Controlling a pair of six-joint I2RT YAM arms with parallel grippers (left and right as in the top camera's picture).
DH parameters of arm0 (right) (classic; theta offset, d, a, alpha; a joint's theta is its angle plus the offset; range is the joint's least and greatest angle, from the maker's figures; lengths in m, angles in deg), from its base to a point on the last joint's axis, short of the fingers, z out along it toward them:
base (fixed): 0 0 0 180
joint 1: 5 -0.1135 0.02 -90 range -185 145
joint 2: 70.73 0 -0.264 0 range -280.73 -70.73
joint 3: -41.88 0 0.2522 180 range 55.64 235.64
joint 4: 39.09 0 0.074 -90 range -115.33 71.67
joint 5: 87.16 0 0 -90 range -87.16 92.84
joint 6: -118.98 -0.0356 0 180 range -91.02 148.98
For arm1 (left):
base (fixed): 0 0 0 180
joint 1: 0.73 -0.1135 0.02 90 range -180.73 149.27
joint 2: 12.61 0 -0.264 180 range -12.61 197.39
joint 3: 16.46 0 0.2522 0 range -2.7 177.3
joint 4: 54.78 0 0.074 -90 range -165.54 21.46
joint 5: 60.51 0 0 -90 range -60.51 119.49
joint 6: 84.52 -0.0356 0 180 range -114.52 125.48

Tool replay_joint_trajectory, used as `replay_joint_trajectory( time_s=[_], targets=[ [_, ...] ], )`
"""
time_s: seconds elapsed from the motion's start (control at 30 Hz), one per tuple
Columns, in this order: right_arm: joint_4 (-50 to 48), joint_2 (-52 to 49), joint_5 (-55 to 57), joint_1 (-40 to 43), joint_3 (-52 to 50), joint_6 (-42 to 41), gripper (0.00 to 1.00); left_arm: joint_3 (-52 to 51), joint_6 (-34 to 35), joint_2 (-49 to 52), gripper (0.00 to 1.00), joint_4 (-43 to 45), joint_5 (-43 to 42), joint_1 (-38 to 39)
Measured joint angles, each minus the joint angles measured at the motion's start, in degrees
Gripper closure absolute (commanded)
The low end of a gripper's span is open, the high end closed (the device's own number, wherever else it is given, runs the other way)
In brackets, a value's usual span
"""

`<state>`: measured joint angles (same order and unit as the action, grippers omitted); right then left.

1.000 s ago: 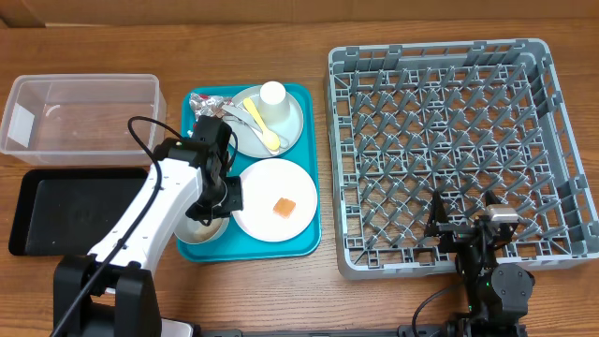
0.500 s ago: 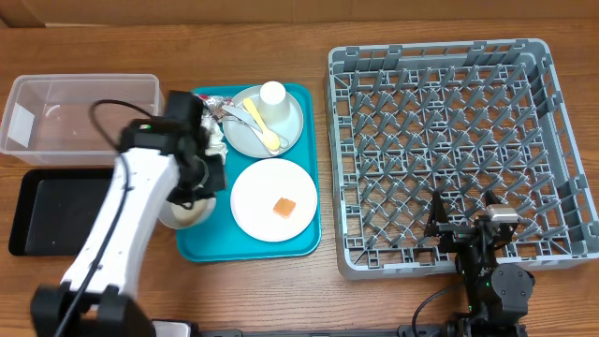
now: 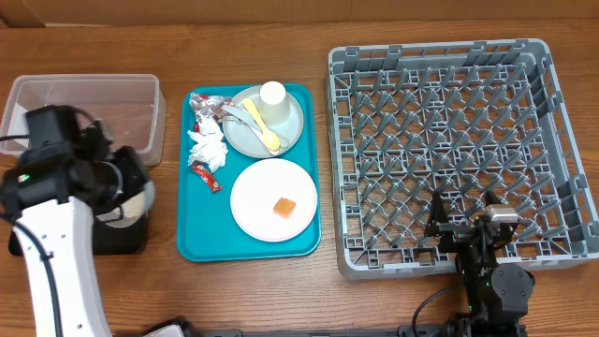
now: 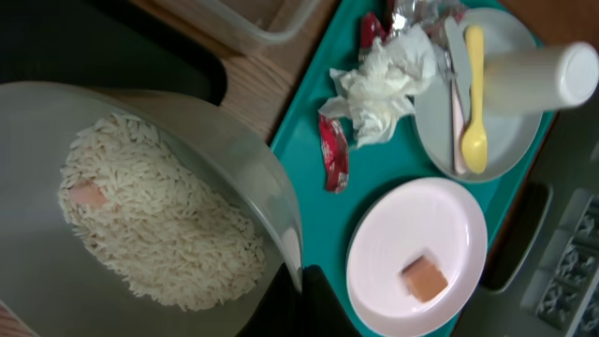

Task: Sort waste into correct bins and load items into the dishwasher rack
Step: 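Lift the grey bowl with the left gripper toward the black tray, then tilt the grey bowl with the left gripper, pouring rice onto black tray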

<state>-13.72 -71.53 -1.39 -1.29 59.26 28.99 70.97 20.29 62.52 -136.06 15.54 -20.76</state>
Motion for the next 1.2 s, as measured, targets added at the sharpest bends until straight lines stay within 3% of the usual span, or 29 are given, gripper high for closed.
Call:
replay_joint_trajectory(
  time_s=[0.33,0.7,1.03,1.2],
  targets=[
    [0.0,0.0,0.0,0.0,0.0,0.0,0.0,0.0,-0.9,2.0,0.96,3.2,-5.3,-12.4],
    [0.0,0.0,0.0,0.0,0.0,0.0,0.0,0.0,-3.0,9.6,0.96,12.0,-14.0,-18.6],
    [0.0,0.0,0.0,0.0,0.0,0.0,0.0,0.0,-3.5,12.6,0.96,13.4,-17.9,-22.6],
    [0.0,0.0,0.0,0.0,0.0,0.0,0.0,0.0,-6.3,12.6,0.96,12.8,-25.6,-27.6]
  ],
)
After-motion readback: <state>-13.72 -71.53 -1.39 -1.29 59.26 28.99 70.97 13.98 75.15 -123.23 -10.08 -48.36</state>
